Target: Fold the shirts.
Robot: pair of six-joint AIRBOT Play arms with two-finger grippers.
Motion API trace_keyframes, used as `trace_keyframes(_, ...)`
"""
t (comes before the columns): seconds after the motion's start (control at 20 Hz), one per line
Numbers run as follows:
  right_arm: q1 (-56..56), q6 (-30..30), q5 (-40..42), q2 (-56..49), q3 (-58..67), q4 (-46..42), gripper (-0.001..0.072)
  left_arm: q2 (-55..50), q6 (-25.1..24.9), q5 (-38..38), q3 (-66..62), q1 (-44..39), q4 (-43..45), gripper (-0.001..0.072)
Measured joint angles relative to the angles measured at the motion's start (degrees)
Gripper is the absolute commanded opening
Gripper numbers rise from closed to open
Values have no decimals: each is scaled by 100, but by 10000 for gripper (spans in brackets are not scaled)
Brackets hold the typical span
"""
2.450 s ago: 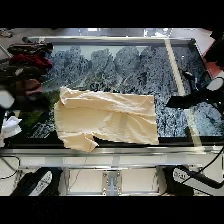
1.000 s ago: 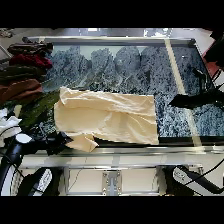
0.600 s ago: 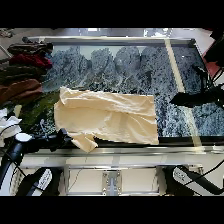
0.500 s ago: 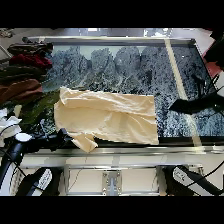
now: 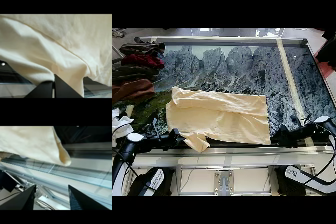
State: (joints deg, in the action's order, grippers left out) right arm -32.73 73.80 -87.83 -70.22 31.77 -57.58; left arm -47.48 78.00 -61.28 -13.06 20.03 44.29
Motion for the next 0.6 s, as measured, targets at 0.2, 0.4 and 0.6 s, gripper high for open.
trace_keyframes(0.2,-83,37,345,-304,-350,251,455,0,-2,0,0,0,-2,17)
trace_keyframes(0.4,-105,31,756,-575,-452,437,451,0,-4,0,0,0,-2,17)
trace_keyframes(0.6,-111,-74,1121,-675,-483,798,372,0,-4,0,0,0,-2,17)
